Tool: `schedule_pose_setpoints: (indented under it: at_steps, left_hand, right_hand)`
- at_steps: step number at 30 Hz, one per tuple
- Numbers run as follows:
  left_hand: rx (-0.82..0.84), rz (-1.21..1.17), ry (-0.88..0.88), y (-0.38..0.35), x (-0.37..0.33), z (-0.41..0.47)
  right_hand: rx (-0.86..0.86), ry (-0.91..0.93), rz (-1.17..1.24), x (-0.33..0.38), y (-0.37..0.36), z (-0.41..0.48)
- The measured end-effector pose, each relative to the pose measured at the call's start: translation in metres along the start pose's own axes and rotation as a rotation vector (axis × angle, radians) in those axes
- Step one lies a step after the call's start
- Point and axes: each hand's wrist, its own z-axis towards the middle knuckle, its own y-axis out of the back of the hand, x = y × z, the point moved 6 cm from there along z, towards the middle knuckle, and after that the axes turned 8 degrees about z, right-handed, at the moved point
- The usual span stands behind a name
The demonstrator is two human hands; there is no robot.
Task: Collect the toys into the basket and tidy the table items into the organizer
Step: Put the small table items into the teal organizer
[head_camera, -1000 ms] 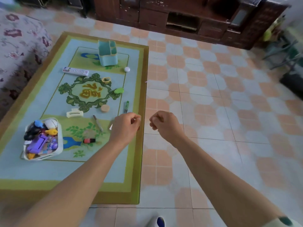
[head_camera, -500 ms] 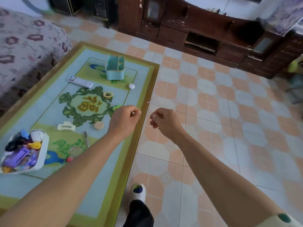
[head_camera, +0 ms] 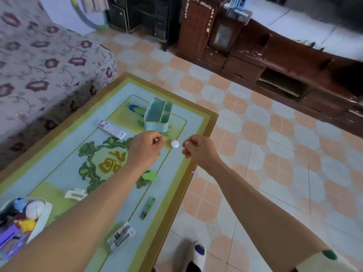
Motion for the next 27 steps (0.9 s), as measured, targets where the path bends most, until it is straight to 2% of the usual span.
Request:
schedule_pose_setpoints:
  at_steps: [9, 17, 27]
  left_hand:
    - [-0.065, -0.022, 0.232, -0.053, 0.046, 0.137]
    - [-0.083, 0.027, 0.479, -0.135, 0.128, 0.242]
    - [-0.129, 0.080, 0.596, -0.177, 0.209, 0.283]
  right_hand:
    - [0.173, -0.064, -0.065, -0.023, -0.029, 0.186]
    - [0.196, -0.202, -0.172, -0.089, -0.070, 0.351]
    - [0.230, -0.479, -0.176, -0.154, -0.136, 0.424]
